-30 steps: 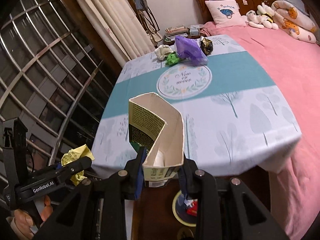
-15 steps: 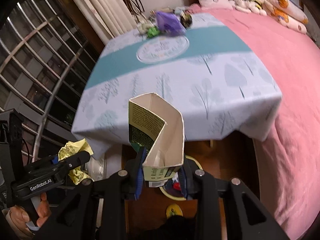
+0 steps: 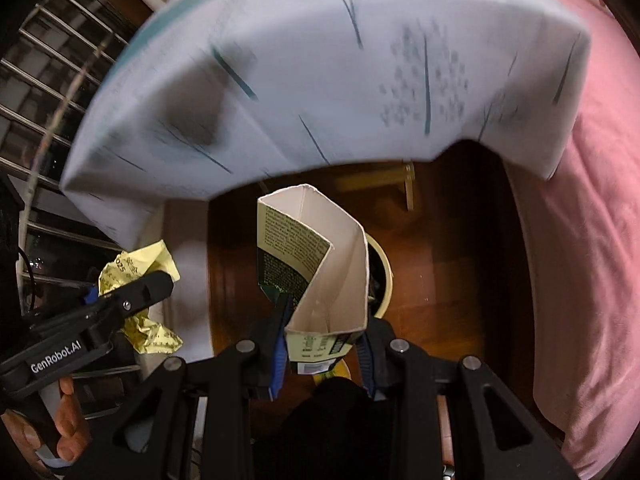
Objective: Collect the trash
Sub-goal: 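Carry the yellow paper and green box down over the blue bin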
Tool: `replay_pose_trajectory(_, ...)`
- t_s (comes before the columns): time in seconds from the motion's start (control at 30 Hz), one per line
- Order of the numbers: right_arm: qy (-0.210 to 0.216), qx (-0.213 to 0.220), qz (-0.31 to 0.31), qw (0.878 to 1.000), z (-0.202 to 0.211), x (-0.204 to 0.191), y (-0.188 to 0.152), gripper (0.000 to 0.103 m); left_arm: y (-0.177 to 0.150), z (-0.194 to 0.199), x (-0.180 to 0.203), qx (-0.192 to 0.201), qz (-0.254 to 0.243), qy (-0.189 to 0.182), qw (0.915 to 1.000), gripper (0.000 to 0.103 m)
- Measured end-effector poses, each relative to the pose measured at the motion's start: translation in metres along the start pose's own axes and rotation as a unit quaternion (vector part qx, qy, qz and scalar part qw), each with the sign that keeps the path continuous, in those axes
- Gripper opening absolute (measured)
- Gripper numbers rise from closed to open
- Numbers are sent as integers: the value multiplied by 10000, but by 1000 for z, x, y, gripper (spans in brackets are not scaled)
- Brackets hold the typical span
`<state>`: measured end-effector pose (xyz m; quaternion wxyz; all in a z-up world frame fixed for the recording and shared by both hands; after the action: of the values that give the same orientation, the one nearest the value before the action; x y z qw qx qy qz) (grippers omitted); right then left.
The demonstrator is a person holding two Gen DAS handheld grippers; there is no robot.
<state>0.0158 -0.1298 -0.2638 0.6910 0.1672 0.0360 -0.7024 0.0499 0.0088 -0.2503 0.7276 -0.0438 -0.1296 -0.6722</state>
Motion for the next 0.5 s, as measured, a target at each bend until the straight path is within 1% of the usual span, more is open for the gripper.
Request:
replay_pose_trajectory(0.07, -7, -81, -9, 10000, -17, 7, -4, 29, -1, -27, -1, -87, 55, 53, 9999, 50)
replay_pose_trajectory(0.2, -32, -259, -52, 9996, -53, 21, -13, 29, -3, -68, -3, -196, 146, 89, 9997, 53)
replay_pose_trajectory(0.3, -53, -340, -96, 9994, -72, 28, -17, 29, -4, -93, -8, -275, 176, 127, 9994, 54)
replay_pose_trajectory(0.43, -56, -425, -128, 9990, -95, 35, -20, 29, -4, -123, -18, -378, 194, 266, 9987, 58)
replay_pose_trajectory(0.5, -43, -471, -124, 9988, -104, 37, -19, 29, -6, -135, -25, -464, 257, 339, 9980, 62)
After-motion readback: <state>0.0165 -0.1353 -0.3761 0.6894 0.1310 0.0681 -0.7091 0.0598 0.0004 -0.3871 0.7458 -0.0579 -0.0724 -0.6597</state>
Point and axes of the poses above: each gripper's, at about its wrist camera, not at the fingertips, and z roughly against the way its jaws point, x to its right, y to its top, the point moved 7 cm from there along -z, roughly the way its jaws point, and after that the axes turned 4 degrees about z, right-handed, at the moved point
